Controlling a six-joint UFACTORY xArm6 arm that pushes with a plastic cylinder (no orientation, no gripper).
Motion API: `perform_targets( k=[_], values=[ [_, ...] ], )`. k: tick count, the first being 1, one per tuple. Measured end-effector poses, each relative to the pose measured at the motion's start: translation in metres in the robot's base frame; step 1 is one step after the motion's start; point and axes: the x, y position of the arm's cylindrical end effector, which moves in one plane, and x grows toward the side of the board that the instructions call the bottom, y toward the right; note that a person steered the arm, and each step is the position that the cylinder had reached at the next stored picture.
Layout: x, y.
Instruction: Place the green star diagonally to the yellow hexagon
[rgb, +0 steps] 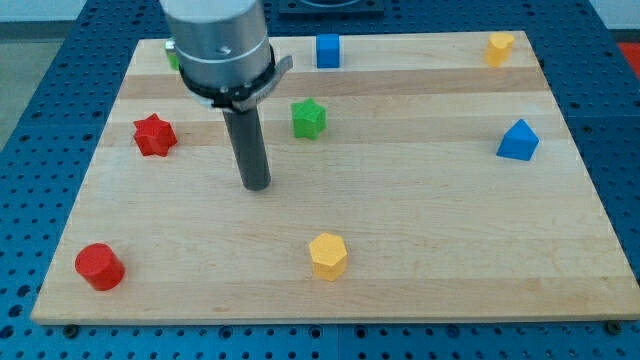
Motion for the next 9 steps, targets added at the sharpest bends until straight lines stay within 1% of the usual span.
perform_targets(
  k=[1, 3, 4, 7, 8, 9],
  values=[
    [-0.018, 0.0],
    [-0.079, 0.0],
    [-0.101, 0.004],
    [-0.094, 0.115],
    [-0.079, 0.145],
    [-0.064, 0.155]
  ],
)
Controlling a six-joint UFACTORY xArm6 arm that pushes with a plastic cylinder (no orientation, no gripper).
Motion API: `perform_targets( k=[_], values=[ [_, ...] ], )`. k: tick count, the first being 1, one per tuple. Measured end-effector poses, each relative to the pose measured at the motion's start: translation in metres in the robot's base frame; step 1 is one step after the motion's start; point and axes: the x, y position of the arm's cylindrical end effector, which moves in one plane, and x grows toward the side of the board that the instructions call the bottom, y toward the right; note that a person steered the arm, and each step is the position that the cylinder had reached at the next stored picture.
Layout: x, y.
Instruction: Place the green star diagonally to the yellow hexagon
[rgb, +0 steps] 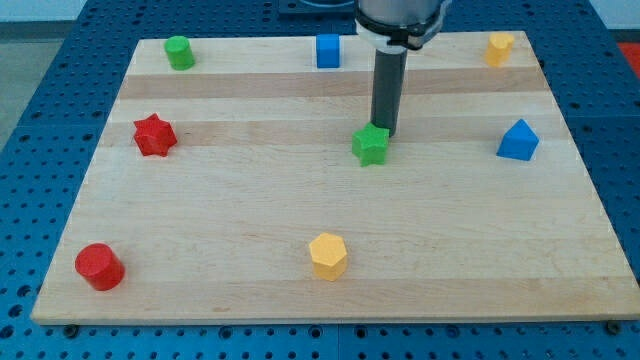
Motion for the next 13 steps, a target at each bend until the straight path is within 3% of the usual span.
perform_targets(
  k=[5, 9, 13],
  values=[
    [0.002, -0.066],
    [0.035, -0.013],
    [0.018, 0.033]
  ],
)
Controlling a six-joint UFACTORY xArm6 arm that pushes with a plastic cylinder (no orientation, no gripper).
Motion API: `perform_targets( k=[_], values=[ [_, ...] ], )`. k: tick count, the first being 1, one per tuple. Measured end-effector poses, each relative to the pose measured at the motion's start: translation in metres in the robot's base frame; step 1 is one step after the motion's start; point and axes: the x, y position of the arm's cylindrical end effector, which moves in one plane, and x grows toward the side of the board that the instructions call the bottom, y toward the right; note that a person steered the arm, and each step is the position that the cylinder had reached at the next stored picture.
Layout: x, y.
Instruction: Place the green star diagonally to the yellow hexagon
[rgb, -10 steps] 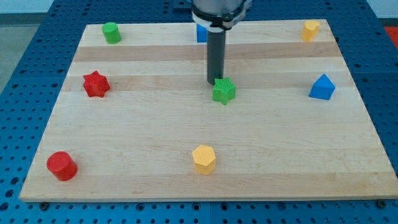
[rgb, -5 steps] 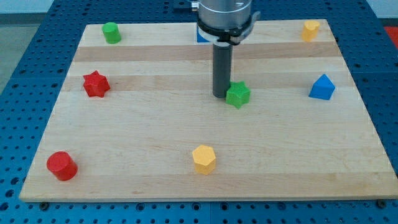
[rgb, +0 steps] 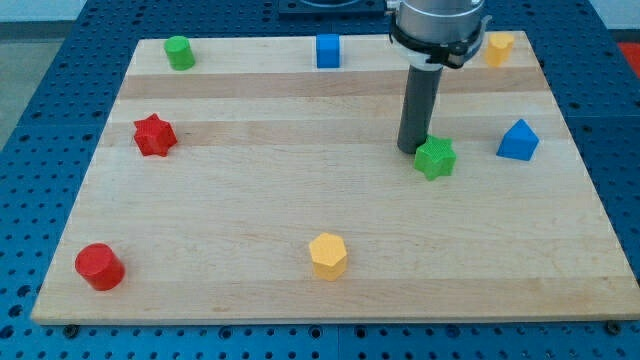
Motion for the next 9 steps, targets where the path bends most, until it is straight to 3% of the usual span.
perform_targets(
  k=[2, 6, 8, 9],
  values=[
    [-0.008, 0.024],
    [0.063, 0.033],
    [0.035, 0.024],
    [0.04, 0.0]
  ],
)
